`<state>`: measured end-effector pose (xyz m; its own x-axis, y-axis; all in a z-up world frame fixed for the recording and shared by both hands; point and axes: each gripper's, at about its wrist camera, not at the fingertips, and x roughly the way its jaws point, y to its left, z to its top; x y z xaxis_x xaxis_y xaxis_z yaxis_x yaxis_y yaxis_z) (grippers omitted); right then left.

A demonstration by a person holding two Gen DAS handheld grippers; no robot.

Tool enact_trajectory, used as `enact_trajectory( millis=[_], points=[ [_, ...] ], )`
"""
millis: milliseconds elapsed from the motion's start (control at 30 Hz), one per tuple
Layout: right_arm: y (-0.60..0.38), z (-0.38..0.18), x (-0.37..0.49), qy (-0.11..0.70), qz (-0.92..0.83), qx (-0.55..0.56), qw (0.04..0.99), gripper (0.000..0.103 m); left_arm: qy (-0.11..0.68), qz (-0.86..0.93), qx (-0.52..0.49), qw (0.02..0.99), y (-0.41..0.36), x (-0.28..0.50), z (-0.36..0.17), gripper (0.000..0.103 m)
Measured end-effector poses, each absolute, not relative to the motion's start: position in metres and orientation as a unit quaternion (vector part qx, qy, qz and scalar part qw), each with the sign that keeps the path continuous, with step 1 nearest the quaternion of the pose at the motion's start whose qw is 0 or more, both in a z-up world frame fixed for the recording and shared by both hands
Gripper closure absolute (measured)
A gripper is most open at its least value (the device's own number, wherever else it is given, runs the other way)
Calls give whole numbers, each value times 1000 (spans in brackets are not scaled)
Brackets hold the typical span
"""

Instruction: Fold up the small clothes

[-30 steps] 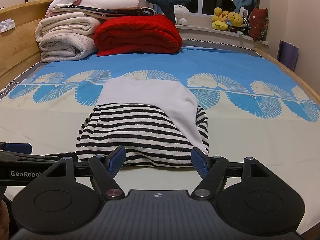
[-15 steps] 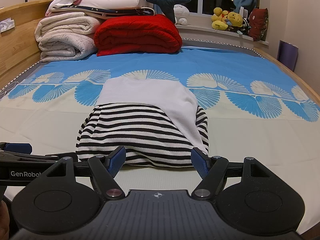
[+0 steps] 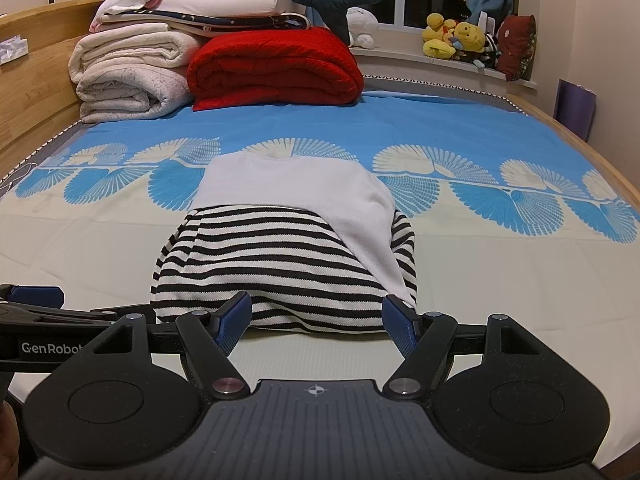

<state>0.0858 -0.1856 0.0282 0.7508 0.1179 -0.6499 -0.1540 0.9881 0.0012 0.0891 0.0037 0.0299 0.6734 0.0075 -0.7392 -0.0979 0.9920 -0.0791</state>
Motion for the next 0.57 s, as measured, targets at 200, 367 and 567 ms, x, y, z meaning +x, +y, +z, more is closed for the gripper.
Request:
enact_trajectory(
  millis=[200,367,567],
  points=[
    [-186,28,86,346,73,-26,935,30,403,29,-56,913,4,89,30,1],
    [-186,28,86,346,73,-27,935,30,404,29,-57,913,3,89,30,1],
    [-187,27,85,346,73,-26,935,30,404,27,-56,913,2,89,28,1]
  ],
)
